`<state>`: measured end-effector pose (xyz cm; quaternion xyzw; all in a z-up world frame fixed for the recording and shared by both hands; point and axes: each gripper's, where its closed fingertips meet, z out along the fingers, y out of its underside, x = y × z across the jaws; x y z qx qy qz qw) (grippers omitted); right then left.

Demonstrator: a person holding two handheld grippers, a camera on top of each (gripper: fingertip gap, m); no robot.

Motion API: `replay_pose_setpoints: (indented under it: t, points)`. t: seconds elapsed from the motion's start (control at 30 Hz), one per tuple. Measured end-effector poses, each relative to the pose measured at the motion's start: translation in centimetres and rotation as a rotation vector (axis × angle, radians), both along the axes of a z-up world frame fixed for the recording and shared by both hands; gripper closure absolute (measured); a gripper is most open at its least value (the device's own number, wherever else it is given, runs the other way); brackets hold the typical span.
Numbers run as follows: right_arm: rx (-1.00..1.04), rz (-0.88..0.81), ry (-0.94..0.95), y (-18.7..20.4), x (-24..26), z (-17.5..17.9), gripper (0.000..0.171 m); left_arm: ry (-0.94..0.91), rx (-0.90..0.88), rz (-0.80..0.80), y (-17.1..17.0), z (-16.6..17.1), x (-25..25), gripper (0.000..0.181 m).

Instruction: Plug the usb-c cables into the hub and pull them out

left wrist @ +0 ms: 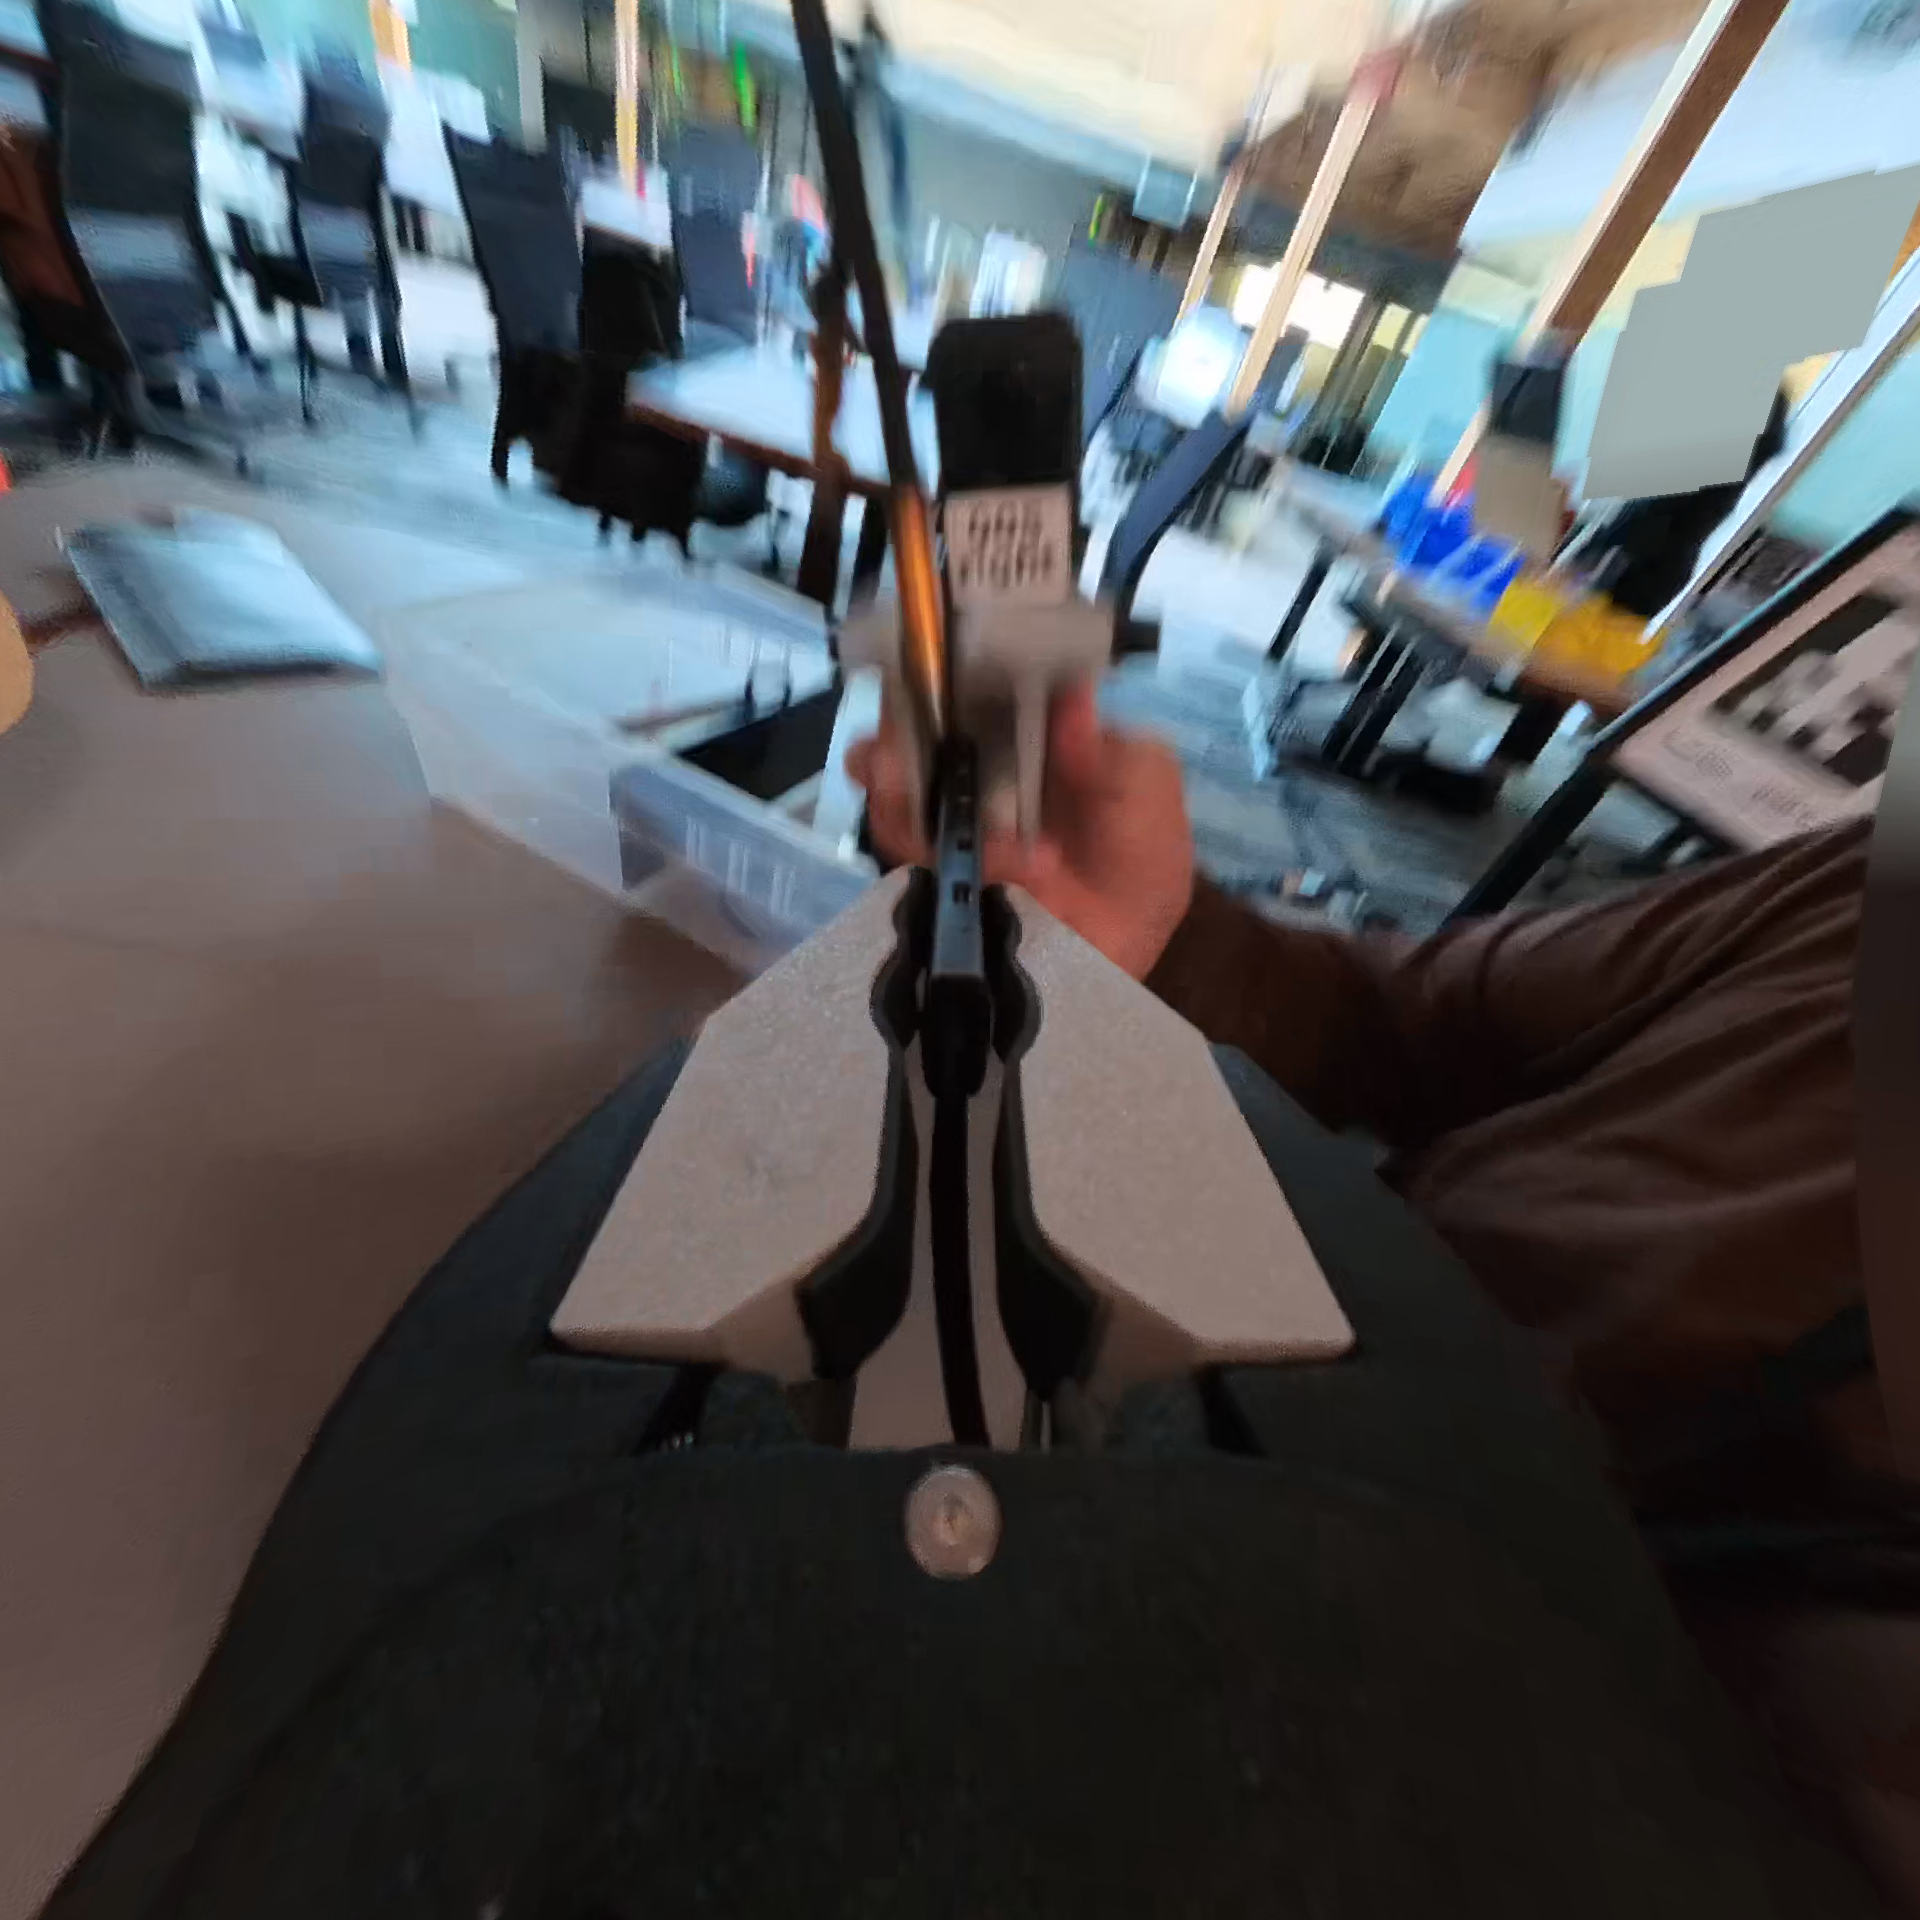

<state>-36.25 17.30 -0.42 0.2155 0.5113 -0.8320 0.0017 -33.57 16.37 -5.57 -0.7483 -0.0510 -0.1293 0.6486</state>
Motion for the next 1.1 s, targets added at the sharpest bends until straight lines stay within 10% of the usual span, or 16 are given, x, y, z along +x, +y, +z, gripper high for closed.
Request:
replay_pose_setpoints:
  t: [0.1,0.23,0.43,0.77,0.9,1.1]
  points:
    - [-0.065,-0.05,0.042,3.1,-0.9,1.6,0.17,-0.022,0.012,0.043,1.0,-2.0,0.4,0.174]
    - [0.31,-0.176,0.058,2.8,-0.5,-0.8,0.169,-0.058,0.083,0.069,-0.9,-1.0,-1.9,0.174]
    - [0.684,-0.375,0.016,12.9,2.6,-0.4,0.169,0.116,-0.039,0.11,-2.2,-2.3,-1.7,0.174]
    - [1.398,-0.493,-0.577,25.2,4.5,-14.6,0.15,0.147,-0.012,0.031,-0.4,-0.9,-0.3,0.174]
    - [1.328,-0.535,-0.434,22.5,3.8,-11.6,0.135,0.166,-0.035,-0.009,0.4,-0.8,0.6,0.174]
    - [1.125,-0.152,-0.054,8.0,6.4,-7.2,0.111,0.239,-0.104,-0.107,1.9,-2.0,2.8,0.174]
